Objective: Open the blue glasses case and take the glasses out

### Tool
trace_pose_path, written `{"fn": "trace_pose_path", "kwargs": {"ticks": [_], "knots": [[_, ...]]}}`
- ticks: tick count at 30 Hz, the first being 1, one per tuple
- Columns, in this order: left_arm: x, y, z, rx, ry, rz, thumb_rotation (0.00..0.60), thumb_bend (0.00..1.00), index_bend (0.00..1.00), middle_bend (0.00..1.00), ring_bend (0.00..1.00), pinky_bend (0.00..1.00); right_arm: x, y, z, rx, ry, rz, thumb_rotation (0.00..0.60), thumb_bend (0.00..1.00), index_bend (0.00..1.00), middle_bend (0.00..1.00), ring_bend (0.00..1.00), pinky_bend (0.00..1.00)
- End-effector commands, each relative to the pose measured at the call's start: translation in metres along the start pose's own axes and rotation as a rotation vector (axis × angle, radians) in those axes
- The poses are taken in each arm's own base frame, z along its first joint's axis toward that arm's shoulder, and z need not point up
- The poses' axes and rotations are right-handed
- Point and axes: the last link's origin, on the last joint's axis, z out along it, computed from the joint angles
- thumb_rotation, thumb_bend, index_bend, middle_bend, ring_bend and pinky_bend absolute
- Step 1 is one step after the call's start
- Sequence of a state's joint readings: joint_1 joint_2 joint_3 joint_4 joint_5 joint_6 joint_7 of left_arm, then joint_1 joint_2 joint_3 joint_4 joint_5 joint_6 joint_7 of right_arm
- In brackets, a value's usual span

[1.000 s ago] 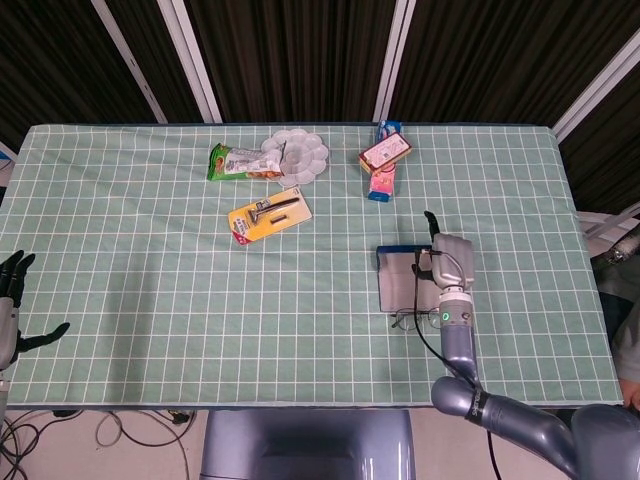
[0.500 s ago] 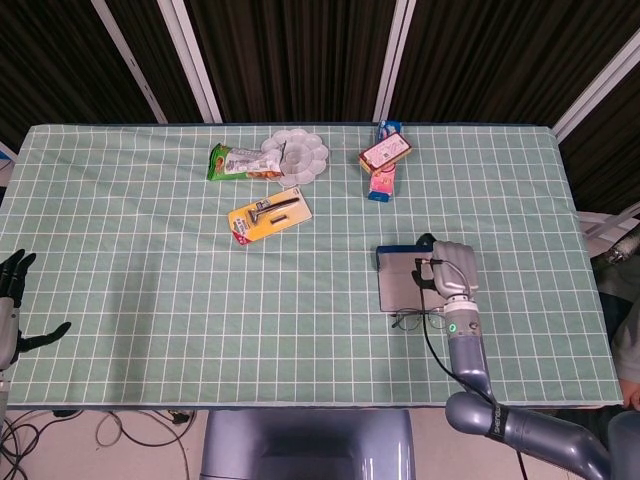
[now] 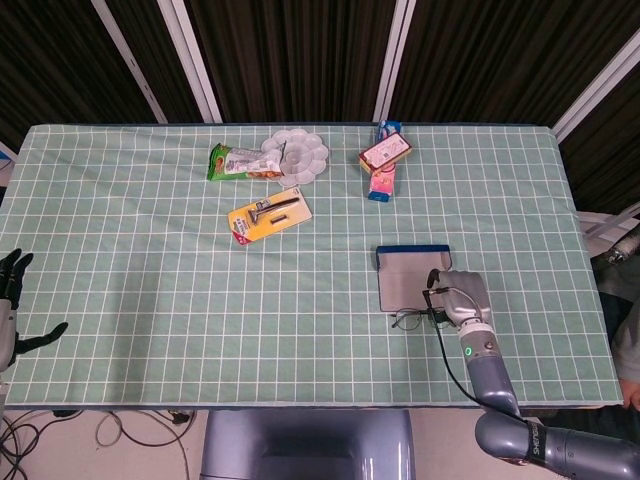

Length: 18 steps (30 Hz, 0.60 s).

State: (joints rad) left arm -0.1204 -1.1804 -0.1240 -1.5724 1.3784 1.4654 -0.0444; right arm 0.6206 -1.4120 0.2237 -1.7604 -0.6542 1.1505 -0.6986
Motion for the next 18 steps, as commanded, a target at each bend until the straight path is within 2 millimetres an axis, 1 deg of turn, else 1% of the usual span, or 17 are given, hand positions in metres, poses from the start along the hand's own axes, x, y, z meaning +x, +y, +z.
{"fn": "trace_pose_path", "kwargs": {"ticks": [1, 6, 18], "knots": [[0.000, 0.000, -0.001, -0.001, 0.001, 0.001, 0.600, 0.02, 0.00, 0.00, 0.00, 0.00, -0.001, 0.001, -0.003, -0.005, -0.008, -0.001, 0.600, 0.34, 0.46, 1.00, 1.00, 1.00], [0.001, -0.001, -0.002, 0.001, 0.003, -0.002, 0.600, 0.02, 0.00, 0.00, 0.00, 0.00, -0.005, -0.001, -0.007, -0.005, -0.019, 0.010, 0.600, 0.35, 0.47, 1.00, 1.00, 1.00], [0.001, -0.001, 0.000, 0.006, -0.002, -0.011, 0.600, 0.02, 0.00, 0.00, 0.00, 0.00, -0.015, -0.005, -0.003, -0.010, -0.038, 0.011, 0.600, 0.41, 0.47, 1.00, 1.00, 1.00]]}}
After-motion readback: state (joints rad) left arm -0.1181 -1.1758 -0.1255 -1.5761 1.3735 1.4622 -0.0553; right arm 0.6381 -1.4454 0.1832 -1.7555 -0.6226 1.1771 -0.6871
